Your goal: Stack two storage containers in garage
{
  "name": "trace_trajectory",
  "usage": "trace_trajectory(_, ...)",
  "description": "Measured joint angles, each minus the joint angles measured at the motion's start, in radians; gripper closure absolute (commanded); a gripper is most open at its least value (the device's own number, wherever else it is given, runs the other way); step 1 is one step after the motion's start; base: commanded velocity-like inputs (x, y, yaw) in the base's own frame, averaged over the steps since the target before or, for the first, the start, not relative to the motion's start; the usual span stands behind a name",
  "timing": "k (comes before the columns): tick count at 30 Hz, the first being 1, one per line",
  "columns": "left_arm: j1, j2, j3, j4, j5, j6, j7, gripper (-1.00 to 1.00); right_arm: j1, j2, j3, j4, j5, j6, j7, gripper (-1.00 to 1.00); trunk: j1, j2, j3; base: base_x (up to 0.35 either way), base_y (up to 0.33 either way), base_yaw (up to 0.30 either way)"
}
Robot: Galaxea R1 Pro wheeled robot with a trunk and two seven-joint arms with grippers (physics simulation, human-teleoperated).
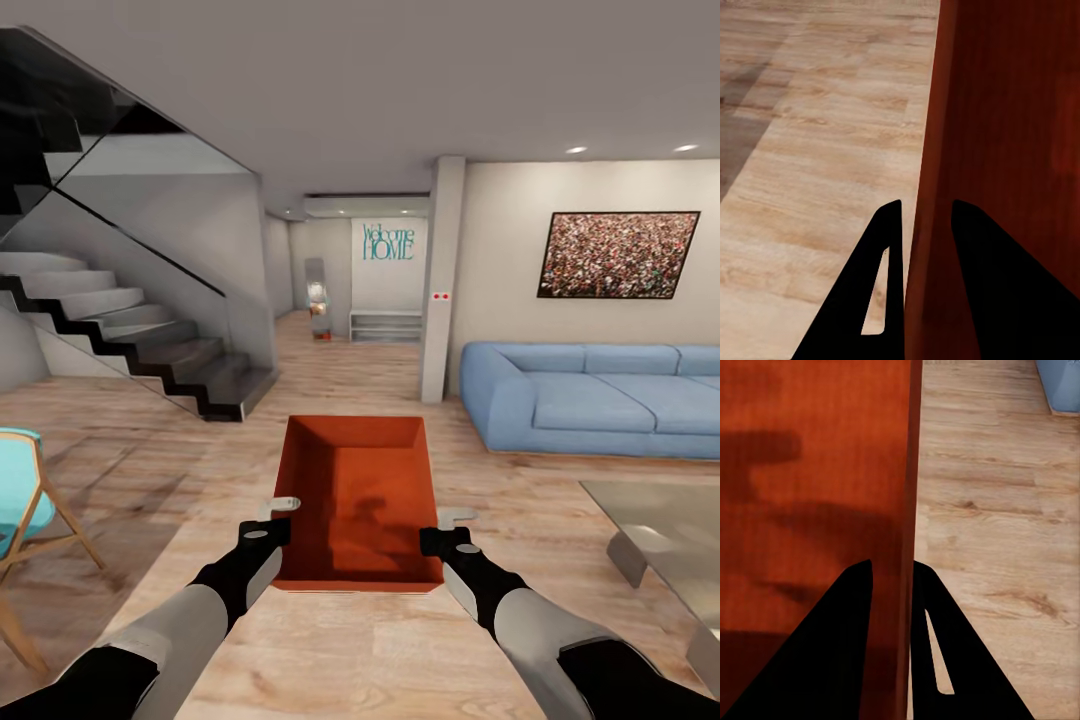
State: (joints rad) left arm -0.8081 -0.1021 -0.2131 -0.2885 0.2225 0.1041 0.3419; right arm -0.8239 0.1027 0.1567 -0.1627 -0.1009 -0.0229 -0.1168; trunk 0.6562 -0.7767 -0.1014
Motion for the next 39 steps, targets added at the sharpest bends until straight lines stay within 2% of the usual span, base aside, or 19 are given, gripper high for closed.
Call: trace_trajectory(39,0.000,0.001,-0.005,-0.002,0.004,-0.005,-0.001,1.00,0.000,-0.001,0.007,-0.001,-0.008,-0.004,-0.001,1.00,0.000,0.000,0.000,0.322,0.000,0.000)
